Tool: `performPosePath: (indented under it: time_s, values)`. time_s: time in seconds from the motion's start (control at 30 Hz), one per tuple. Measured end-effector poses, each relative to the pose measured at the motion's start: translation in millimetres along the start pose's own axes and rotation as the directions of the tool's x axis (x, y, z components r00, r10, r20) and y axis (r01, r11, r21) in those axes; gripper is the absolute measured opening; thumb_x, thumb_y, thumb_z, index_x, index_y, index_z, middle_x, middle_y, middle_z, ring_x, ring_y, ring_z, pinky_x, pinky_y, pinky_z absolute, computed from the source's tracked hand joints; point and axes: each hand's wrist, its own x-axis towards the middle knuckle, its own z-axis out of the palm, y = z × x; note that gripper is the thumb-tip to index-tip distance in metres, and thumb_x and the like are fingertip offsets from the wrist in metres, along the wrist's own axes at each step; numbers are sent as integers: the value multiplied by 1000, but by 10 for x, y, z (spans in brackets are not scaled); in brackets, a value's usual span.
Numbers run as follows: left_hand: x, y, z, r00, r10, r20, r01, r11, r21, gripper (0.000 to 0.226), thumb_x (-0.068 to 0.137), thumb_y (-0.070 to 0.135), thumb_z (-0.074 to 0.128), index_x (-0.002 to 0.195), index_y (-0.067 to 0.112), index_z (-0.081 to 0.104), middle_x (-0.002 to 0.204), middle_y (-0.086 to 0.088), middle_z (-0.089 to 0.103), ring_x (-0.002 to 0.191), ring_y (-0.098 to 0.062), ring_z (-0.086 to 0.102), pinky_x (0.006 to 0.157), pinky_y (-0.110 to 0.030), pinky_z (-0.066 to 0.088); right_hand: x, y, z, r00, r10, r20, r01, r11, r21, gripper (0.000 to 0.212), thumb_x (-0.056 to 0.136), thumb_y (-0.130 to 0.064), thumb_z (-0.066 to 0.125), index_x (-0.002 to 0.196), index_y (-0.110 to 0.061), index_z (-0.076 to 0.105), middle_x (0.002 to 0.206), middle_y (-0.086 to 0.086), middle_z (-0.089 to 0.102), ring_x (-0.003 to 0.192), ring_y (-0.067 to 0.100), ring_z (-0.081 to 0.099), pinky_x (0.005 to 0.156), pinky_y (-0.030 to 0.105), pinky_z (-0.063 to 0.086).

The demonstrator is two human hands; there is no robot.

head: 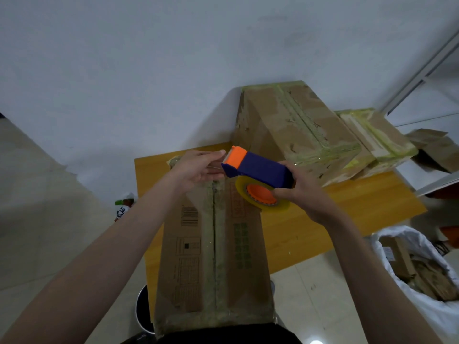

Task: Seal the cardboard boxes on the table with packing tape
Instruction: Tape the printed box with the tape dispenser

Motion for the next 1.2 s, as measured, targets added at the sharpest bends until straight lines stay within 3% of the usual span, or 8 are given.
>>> performPosePath:
  time_s: [0.2, 0.47, 0.57, 0.73, 0.9, 1.0, 1.1, 1.2]
  values:
    - [18, -22, 52, 999, -36, -26, 37, 999, 24, 7, 97, 13, 64, 100, 10, 70, 88, -6, 78, 82, -15, 75, 70, -25, 59, 14, 59, 3, 1000, -26, 2, 27, 999, -46, 45, 88, -1, 72, 123, -19, 52, 112, 16, 53, 90, 24, 56, 70, 21, 49]
    - [17, -68, 95, 984, 31, -174, -6, 990, 142, 14, 89, 9, 73, 103, 8, 68, 85, -8, 75, 69, -13, 74, 60, -21, 58, 50, 182, 89, 985, -161, -65, 147, 973, -180, 64, 84, -9, 82, 129, -33, 44, 116, -21, 53, 104, -2, 56, 81, 15, 50]
    - [-6, -27, 49, 971, 113, -210, -72, 978, 194, 15, 89, 1, 70, 100, 8, 62, 86, -10, 72, 68, -15, 71, 57, -22, 56, 63, 193, 140, 970, -222, -101, 199, 959, -202, 66, 83, -10, 82, 133, -28, 43, 119, -25, 50, 107, -9, 55, 82, 10, 46]
    - [-59, -25, -67, 947, 231, -223, -194, 965, 175, 28, 87, -11, 65, 99, 7, 46, 75, -10, 61, 67, -18, 64, 55, -19, 54, 186, 121, 146, 939, -294, -178, 260, 946, -191, 74, 76, -7, 81, 138, -23, 43, 124, -20, 49, 109, -2, 55, 80, 9, 45]
    - [-4, 18, -614, 876, 302, -375, -293, 952, 82, 34, 84, -2, 76, 93, 12, 46, 75, -9, 58, 63, -18, 62, 61, -23, 54, 432, -139, 42, 906, -348, -243, 280, 920, -275, 71, 75, 3, 77, 132, -28, 46, 116, -28, 48, 102, -16, 51, 74, 4, 40]
    - [71, -86, -832, 868, 290, -404, -252, 957, 145, 38, 83, 7, 80, 100, 10, 47, 75, -8, 61, 65, -19, 64, 70, -30, 56, 621, -228, 58, 903, -373, -214, 295, 899, -324, 68, 76, 2, 74, 133, -23, 48, 114, -29, 46, 100, -6, 50, 77, 10, 40]
    - [148, -183, -904, 848, 261, -462, -231, 965, 121, 42, 81, 7, 82, 104, 8, 48, 77, -8, 63, 64, -18, 64, 71, -28, 56, 831, -281, 154, 911, -377, -169, 301, 885, -354, 67, 73, -10, 75, 132, -27, 48, 119, -12, 52, 110, 13, 53, 82, 28, 48]
    - [215, -243, -987, 828, 239, -508, -210, 971, 114, 44, 78, 6, 85, 104, 7, 50, 86, -11, 65, 73, -20, 69, 65, -22, 58, 1014, -265, 253, 913, -393, -113, 318, 856, -409, 67, 68, -25, 71, 131, -26, 51, 123, 1, 54, 111, 21, 54, 86, 36, 50]
